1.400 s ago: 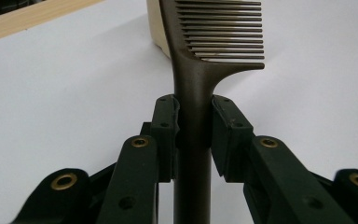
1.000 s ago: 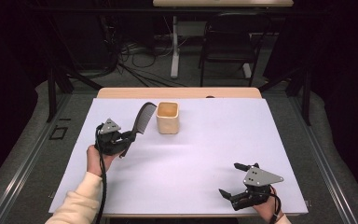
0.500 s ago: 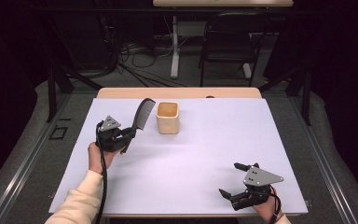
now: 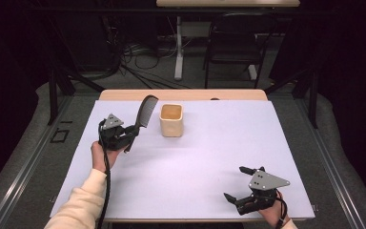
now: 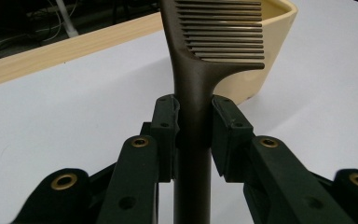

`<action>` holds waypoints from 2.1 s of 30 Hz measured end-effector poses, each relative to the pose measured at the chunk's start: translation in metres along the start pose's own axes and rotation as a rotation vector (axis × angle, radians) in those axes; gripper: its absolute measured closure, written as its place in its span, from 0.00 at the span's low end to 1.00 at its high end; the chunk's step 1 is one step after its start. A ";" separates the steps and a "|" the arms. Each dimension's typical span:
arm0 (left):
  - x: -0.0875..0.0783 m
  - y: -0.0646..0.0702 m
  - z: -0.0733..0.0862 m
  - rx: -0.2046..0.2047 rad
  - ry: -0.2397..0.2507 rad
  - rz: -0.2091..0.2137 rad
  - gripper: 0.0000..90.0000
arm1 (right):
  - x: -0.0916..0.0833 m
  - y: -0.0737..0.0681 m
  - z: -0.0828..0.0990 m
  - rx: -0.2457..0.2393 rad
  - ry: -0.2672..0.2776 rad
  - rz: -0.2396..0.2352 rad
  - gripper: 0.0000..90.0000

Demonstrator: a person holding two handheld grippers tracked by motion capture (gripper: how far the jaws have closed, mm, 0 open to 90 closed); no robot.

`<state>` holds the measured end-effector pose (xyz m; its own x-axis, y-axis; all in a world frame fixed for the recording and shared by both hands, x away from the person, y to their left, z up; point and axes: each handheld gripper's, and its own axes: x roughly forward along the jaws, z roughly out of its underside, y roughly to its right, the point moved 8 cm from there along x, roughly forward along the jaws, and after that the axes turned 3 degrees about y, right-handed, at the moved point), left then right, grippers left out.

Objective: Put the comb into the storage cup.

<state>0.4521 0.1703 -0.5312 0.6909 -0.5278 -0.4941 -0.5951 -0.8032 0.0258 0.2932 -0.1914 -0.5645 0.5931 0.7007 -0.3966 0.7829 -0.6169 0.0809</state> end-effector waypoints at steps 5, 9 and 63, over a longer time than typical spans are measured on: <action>0.001 -0.001 -0.006 0.003 0.005 -0.004 0.80 | 0.000 0.000 0.000 0.001 0.000 0.000 0.00; 0.003 -0.001 -0.012 0.009 0.005 -0.007 0.80 | 0.000 0.000 0.000 0.001 0.000 0.000 0.00; 0.027 -0.004 -0.057 0.009 0.048 -0.012 0.80 | 0.001 0.001 0.000 0.005 -0.001 0.001 0.00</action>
<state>0.4962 0.1434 -0.4950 0.7169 -0.5307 -0.4522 -0.5900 -0.8073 0.0122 0.2940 -0.1914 -0.5650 0.5934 0.6999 -0.3974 0.7816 -0.6190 0.0770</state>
